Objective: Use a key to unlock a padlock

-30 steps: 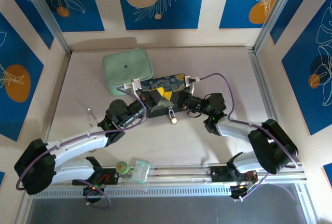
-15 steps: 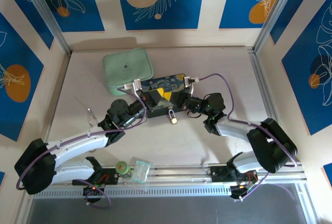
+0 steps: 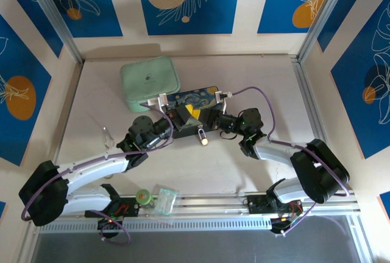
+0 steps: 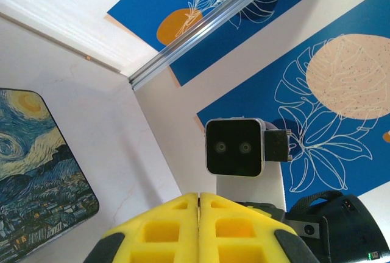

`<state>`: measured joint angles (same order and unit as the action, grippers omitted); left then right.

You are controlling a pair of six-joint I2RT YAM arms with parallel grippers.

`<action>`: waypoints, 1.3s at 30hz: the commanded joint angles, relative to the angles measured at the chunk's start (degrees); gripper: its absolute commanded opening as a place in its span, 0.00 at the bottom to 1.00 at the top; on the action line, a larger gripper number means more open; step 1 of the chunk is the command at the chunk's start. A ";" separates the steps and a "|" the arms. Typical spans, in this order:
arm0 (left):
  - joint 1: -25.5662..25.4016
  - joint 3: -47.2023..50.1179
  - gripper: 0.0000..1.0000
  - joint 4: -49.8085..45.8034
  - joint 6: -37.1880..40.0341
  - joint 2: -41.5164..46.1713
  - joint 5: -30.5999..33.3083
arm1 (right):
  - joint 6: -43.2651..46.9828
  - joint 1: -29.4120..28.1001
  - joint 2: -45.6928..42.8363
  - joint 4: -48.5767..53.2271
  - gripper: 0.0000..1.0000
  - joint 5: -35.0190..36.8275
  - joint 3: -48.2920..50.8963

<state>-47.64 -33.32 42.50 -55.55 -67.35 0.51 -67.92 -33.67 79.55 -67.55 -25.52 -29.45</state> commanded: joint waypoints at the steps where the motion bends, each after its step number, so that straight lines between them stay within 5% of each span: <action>1: -0.41 -1.05 0.00 1.00 -1.03 -0.51 -1.13 | 1.26 -0.09 -1.24 -0.83 0.03 -0.10 -0.61; 5: -0.35 -0.60 0.00 0.21 -0.67 0.18 -0.11 | 1.04 0.03 -1.35 -0.45 0.00 -0.21 -0.18; 8: -0.26 -1.02 0.35 -5.41 0.91 2.70 3.37 | 1.29 0.48 -2.19 0.38 0.00 -0.24 0.99; 10: -0.26 -1.83 0.77 -11.68 2.96 5.55 7.15 | 1.56 0.99 -3.50 2.36 0.00 -0.23 2.05; 13: -0.33 -3.43 1.00 -19.92 5.56 8.85 11.78 | 2.76 1.67 -6.06 7.28 0.00 0.44 3.62; 23: -3.81 -13.41 0.97 -50.86 6.70 3.51 19.82 | 11.52 5.56 -20.30 35.21 0.00 -0.65 7.73; 30: -8.56 -9.25 0.88 -47.50 5.83 -0.64 24.59 | 17.29 12.63 -32.19 53.48 0.00 -2.93 9.52; 39: -12.15 -17.24 0.85 -53.25 4.28 -14.65 22.86 | 19.73 17.15 -38.36 62.27 0.00 -3.03 13.42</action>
<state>-58.35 -47.27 -8.27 -50.72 -79.11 22.72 -50.92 -16.86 42.50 -11.42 -27.42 -16.34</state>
